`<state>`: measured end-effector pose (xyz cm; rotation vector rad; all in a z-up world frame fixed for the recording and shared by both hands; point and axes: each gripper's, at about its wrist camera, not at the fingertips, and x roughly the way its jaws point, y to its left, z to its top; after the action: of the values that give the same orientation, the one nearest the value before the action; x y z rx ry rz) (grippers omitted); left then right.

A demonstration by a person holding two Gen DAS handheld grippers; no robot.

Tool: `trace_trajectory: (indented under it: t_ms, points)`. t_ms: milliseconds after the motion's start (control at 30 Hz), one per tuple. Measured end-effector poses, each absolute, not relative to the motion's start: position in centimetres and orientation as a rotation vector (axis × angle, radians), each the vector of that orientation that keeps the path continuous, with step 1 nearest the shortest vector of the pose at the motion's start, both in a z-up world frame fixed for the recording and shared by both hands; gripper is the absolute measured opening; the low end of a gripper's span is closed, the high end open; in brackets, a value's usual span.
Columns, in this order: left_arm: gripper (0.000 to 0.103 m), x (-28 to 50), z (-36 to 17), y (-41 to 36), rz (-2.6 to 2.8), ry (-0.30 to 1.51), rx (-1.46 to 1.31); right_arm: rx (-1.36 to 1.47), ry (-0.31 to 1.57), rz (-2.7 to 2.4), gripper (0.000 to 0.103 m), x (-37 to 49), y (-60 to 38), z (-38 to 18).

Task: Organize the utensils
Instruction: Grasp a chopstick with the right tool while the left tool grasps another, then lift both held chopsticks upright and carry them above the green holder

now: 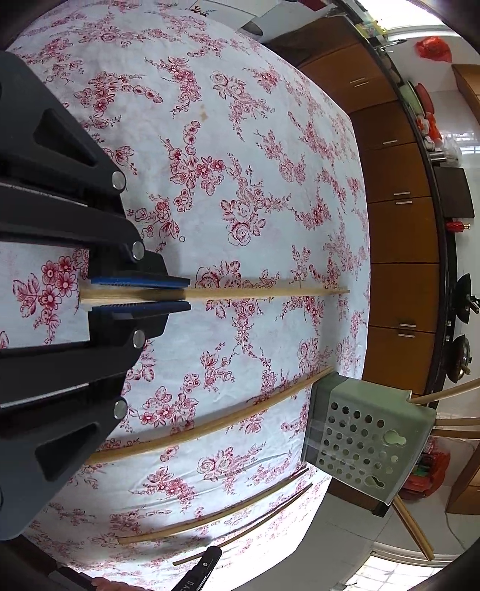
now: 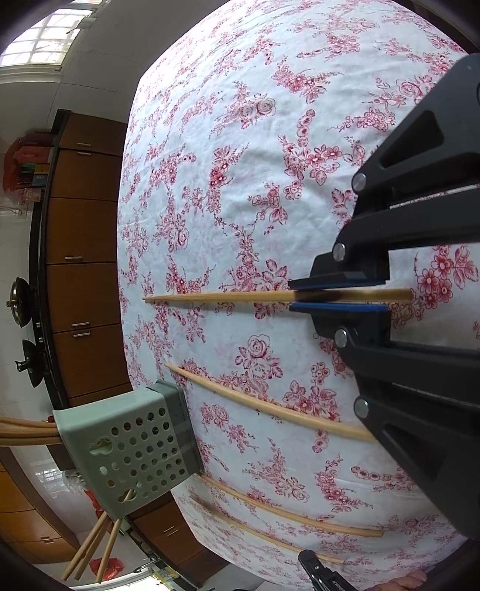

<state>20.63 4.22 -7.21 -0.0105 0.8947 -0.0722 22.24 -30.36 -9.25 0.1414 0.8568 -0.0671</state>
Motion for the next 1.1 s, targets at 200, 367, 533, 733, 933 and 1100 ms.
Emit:
trace_trajectory:
  t_ms: [200,367,533,733,933,1100]
  points:
    - [0.007,20.3,-2.8,5.5,-0.065,0.775,-0.056,0.159,0.743,-0.068,0.008,21.3,-31.3,-5.4]
    - [0.007,19.7,1.5,6.2,-0.072,0.652,-0.101,0.168,0.628,-0.071,0.008,20.5,-31.9,-1.6]
    - [0.007,19.3,4.8,6.6,-0.081,0.561,-0.146,0.187,0.527,-0.065,0.008,19.5,-32.2,1.6]
    - [0.007,19.0,7.2,6.9,-0.089,0.491,-0.171,0.194,0.452,-0.061,0.008,19.0,-31.9,3.9]
    - [0.007,19.3,7.1,6.8,-0.085,0.484,-0.158,0.187,0.448,-0.056,0.008,19.3,-31.7,4.1]
    - [0.007,19.0,8.2,6.8,-0.094,0.465,-0.155,0.182,0.422,-0.042,0.008,19.4,-31.1,5.1]
